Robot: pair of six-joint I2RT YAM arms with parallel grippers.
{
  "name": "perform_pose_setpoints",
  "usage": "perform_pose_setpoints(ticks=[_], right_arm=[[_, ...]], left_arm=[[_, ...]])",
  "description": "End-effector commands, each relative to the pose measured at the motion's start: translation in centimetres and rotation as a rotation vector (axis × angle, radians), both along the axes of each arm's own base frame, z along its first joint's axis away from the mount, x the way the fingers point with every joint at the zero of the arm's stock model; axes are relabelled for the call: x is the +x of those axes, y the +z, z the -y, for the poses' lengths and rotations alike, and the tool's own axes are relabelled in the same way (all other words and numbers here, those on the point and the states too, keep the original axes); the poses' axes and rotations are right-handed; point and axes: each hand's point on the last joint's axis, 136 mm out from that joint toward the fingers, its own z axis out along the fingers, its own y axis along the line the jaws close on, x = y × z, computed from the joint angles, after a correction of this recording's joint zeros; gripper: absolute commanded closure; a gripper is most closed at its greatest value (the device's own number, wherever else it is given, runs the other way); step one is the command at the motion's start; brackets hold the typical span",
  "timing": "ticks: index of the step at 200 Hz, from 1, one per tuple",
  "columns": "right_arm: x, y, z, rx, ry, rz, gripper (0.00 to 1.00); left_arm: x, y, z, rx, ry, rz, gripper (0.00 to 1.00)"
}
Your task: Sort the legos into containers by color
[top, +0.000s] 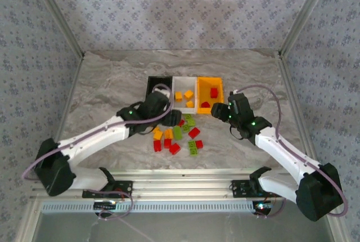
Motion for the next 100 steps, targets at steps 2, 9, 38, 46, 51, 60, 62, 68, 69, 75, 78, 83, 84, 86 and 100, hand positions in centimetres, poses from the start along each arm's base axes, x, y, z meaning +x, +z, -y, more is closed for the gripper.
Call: perform_pose_setpoints(ticks=[2,9,38,46,51,60,62,68,69,75,78,83,84,86,100], right_arm=[[0.0,-0.9,-0.2,-0.003,-0.001,-0.019,0.36],[0.0,-1.0,-0.2,-0.006,-0.001,-0.022,0.36],[0.2,-1.3,-0.3,-0.009,0.000,-0.026,0.36],[0.3,-1.3,-0.3,-0.010,-0.002,-0.026,0.37],[0.3,-1.2,-0.3,-0.011,-0.001,-0.025,0.36],[0.4,-1.1,-0.3,-0.012,-0.001,-0.023,0.36],[0.3,-1.1,-0.3,-0.012,0.000,-0.022,0.36],[0.3,-1.0,-0.3,-0.013,0.001,-0.023,0.36],[0.4,-1.0,-0.3,-0.012,0.001,-0.021,0.36],[0.3,-0.9,-0.3,-0.013,0.001,-0.022,0.37],[0.3,-0.9,-0.3,-0.013,0.002,-0.021,0.36],[0.3,-0.8,-0.3,-0.016,0.001,-0.021,0.36],[0.3,-0.7,-0.3,-0.016,0.001,-0.020,0.37],[0.3,-0.8,-0.2,-0.018,0.000,-0.020,0.37],[0.2,-0.6,-0.1,-0.021,0.000,-0.018,0.36]], left_arm=[[-4.4,-3.6,-3.0,0.028,0.029,-0.144,0.20],[-5.4,-4.3,-3.7,0.022,0.033,-0.166,0.20],[-8.2,-6.9,-5.0,0.009,0.037,-0.232,0.19],[-8.5,-7.6,-5.2,0.007,0.038,-0.247,0.19],[-8.7,-8.0,-5.2,0.005,0.037,-0.252,0.20],[-8.7,-8.5,-5.2,0.003,0.044,-0.255,0.20],[-8.7,-8.5,-5.2,0.000,0.043,-0.252,0.20],[-8.6,-8.6,-5.1,-0.004,0.042,-0.247,0.20],[-8.5,-8.7,-5.1,-0.004,0.041,-0.246,0.20],[-8.5,-8.7,-4.8,-0.011,0.036,-0.241,0.21],[-8.4,-8.7,-4.7,-0.013,0.034,-0.239,0.21],[-8.2,-8.7,-4.5,-0.017,0.030,-0.231,0.21],[-8.2,-8.7,-4.5,-0.017,0.028,-0.231,0.21],[-8.1,-8.7,-4.4,-0.018,0.027,-0.229,0.21],[-7.7,-8.8,-4.1,-0.017,0.024,-0.225,0.23]])
